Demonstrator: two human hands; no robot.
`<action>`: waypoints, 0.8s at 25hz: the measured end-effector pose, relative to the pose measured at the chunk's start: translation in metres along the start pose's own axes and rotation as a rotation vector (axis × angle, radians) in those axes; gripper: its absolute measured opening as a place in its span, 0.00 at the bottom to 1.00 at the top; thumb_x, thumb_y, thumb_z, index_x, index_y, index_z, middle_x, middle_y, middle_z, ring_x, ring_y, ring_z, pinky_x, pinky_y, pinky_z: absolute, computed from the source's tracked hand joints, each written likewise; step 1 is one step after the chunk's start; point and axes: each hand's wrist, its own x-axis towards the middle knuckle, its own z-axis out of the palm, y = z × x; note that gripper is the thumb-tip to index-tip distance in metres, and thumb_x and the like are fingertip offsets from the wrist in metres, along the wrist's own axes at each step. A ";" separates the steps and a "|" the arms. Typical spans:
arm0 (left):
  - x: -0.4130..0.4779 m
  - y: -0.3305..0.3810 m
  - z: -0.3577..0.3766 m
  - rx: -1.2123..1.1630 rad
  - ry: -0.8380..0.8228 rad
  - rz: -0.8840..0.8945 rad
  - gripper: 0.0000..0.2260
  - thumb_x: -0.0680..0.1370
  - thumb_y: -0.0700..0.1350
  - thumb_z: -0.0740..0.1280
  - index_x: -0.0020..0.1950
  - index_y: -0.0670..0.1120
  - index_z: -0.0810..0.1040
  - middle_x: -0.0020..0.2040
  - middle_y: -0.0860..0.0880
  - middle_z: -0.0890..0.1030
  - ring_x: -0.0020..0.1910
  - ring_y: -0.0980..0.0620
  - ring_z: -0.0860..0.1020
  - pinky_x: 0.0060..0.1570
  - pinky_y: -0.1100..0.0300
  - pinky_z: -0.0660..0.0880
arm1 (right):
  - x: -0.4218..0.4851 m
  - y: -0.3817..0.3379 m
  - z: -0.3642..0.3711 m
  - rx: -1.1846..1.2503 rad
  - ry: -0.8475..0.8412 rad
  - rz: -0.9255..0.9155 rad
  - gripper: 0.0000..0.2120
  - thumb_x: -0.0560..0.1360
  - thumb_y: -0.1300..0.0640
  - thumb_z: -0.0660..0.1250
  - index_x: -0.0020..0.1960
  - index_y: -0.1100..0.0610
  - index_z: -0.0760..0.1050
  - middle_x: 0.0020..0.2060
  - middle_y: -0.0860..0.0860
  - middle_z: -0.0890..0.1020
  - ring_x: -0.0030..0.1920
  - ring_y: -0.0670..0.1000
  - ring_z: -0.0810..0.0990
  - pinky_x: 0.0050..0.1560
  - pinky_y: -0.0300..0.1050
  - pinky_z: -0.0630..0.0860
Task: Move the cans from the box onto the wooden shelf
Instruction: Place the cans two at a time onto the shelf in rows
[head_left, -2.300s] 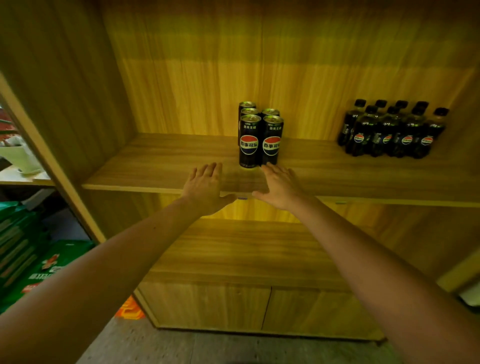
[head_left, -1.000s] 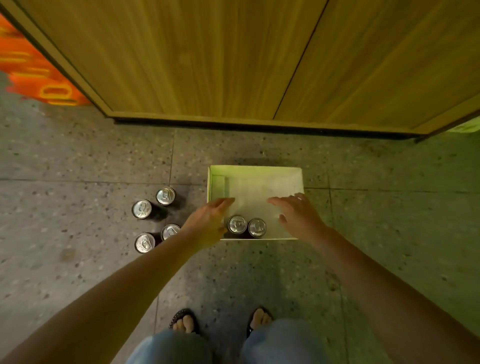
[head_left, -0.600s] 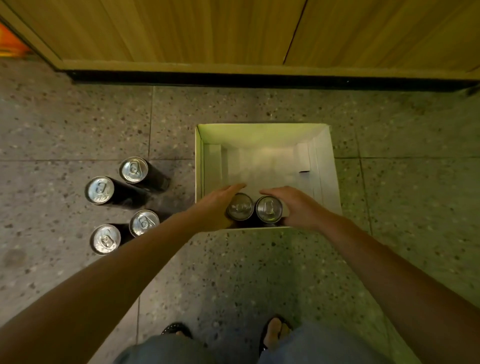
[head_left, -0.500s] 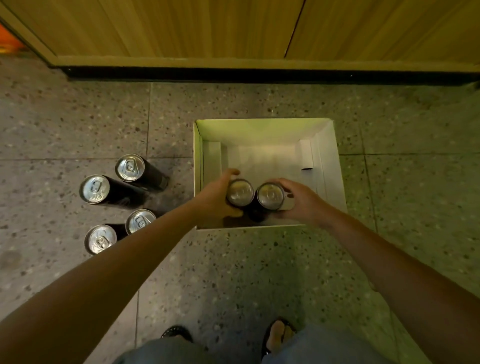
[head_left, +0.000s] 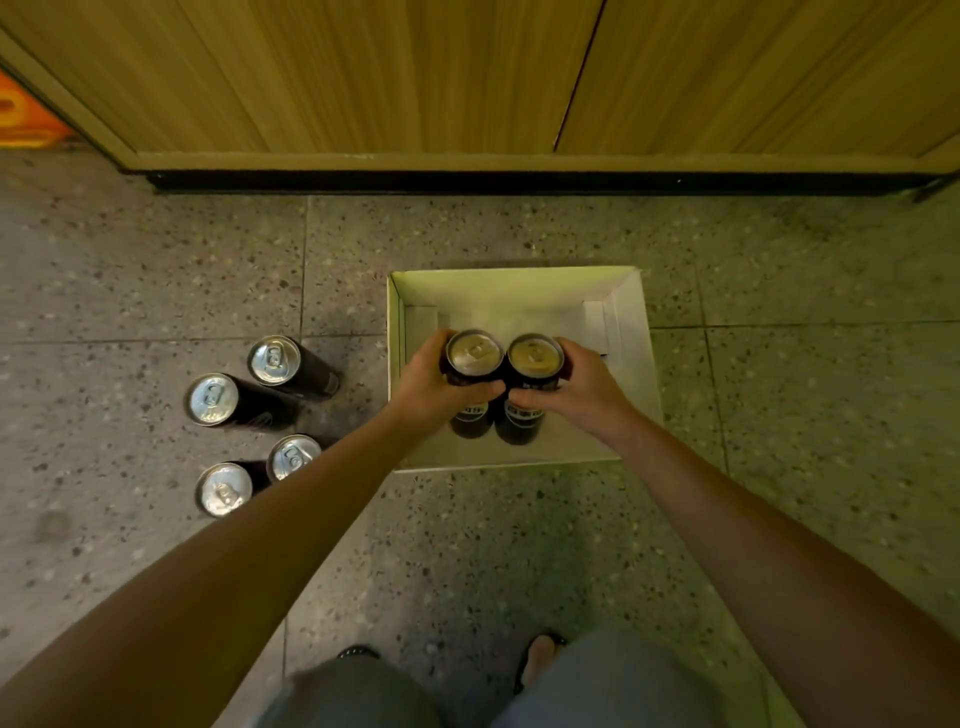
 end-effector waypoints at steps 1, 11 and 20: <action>-0.013 0.024 -0.006 -0.003 0.006 0.011 0.25 0.65 0.40 0.76 0.59 0.44 0.71 0.55 0.48 0.79 0.56 0.49 0.77 0.59 0.50 0.74 | -0.010 -0.022 -0.008 0.015 0.030 0.000 0.26 0.61 0.60 0.78 0.56 0.59 0.74 0.49 0.51 0.80 0.51 0.49 0.78 0.53 0.43 0.74; -0.203 0.356 -0.119 -0.018 0.114 0.209 0.25 0.64 0.41 0.77 0.59 0.47 0.74 0.51 0.50 0.81 0.54 0.51 0.78 0.56 0.56 0.75 | -0.167 -0.375 -0.136 0.070 0.066 -0.158 0.27 0.61 0.62 0.77 0.58 0.59 0.73 0.51 0.51 0.79 0.53 0.49 0.77 0.53 0.36 0.75; -0.380 0.629 -0.211 0.050 0.182 0.511 0.24 0.64 0.48 0.77 0.58 0.49 0.76 0.53 0.51 0.82 0.52 0.54 0.79 0.53 0.58 0.76 | -0.320 -0.666 -0.244 0.000 0.157 -0.318 0.29 0.64 0.56 0.75 0.63 0.59 0.70 0.61 0.55 0.77 0.58 0.49 0.74 0.54 0.42 0.69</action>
